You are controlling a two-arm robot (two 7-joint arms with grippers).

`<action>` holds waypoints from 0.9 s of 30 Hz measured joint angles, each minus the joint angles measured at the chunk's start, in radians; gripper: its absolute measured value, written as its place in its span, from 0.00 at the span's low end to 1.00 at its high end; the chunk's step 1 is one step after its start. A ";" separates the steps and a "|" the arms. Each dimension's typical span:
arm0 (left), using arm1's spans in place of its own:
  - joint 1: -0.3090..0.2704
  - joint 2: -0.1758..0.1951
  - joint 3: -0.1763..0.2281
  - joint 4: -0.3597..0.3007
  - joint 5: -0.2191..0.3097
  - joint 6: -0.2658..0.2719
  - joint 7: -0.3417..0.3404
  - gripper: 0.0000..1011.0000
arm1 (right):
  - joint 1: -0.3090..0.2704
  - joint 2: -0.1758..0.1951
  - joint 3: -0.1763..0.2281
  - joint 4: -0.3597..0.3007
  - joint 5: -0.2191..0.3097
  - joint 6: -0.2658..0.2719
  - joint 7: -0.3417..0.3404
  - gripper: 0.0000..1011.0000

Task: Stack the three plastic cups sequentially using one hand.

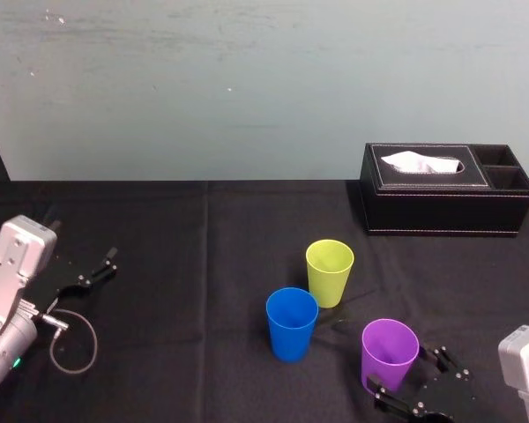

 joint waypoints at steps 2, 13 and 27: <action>0.000 0.000 0.000 0.000 0.000 0.000 0.000 0.99 | 0.003 -0.005 0.002 0.003 -0.003 0.002 0.002 0.99; 0.000 0.000 0.000 0.000 0.000 0.000 0.000 0.99 | 0.017 -0.029 0.011 0.013 -0.021 0.011 0.012 0.99; 0.000 0.000 0.000 0.000 0.000 0.000 0.000 0.99 | 0.038 -0.048 0.008 0.028 -0.038 0.016 0.020 0.99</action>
